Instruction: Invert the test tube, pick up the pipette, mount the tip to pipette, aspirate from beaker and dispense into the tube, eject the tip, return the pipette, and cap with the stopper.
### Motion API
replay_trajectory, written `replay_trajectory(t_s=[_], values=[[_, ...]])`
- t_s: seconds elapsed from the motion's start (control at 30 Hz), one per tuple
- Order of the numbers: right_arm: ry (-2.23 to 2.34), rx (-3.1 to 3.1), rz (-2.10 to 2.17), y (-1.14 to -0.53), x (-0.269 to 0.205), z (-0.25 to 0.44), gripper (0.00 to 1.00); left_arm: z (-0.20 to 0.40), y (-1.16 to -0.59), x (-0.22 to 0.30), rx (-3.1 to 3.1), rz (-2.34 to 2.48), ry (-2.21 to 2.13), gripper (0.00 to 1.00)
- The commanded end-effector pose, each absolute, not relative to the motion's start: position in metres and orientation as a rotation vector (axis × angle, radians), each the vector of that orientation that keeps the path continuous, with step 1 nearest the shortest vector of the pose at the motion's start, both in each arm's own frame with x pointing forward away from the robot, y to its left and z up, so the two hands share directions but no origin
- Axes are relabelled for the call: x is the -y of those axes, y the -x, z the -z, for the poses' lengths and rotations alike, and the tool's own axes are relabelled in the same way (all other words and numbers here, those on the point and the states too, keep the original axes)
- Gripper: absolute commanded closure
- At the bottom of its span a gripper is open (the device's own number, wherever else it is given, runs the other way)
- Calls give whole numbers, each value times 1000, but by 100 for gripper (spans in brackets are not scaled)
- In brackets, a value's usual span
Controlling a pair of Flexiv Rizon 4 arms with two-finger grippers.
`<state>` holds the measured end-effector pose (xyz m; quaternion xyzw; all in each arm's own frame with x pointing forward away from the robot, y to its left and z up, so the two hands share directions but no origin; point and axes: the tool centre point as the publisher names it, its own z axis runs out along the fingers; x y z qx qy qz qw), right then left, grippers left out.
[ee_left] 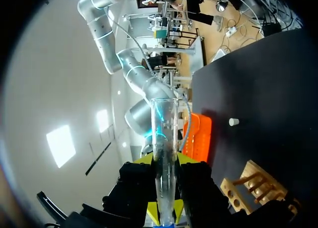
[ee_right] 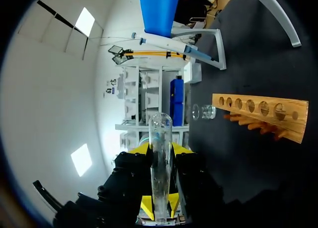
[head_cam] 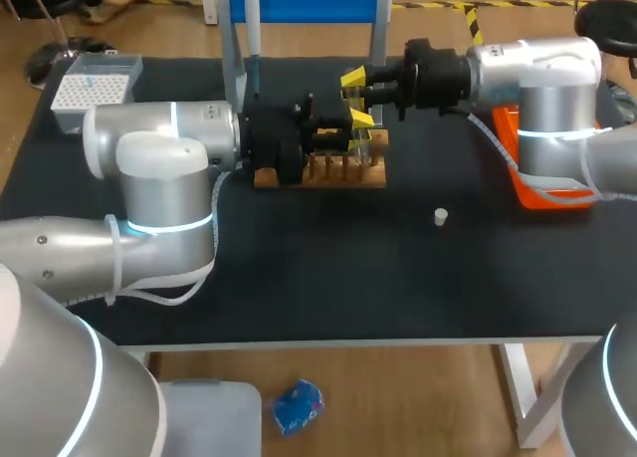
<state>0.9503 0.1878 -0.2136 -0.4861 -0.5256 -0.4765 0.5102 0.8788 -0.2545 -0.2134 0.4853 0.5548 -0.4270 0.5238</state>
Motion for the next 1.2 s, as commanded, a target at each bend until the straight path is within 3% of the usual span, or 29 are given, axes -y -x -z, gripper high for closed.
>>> replay_trajectory(t_s=[0.03, 0.07, 0.4, 0.63, 1.2], values=[[1162, 1263, 1142, -950, -187, 212, 75, 214, -881, 254, -1324, 1025, -1162, 100], [1164, 1261, 1145, -950, -187, 212, 0, 214, -881, 254, -1322, 1027, -1156, 100], [1196, 1306, 1212, -945, -156, 212, 0, 198, -891, 227, -1393, 1040, -1062, 100], [800, 1758, 1485, -938, -130, 190, 0, 191, -893, 207, -1599, 1373, -944, 100], [762, 1770, 1507, -936, -128, 186, 0, 192, -893, 201, -1682, 1319, -1022, 100]])
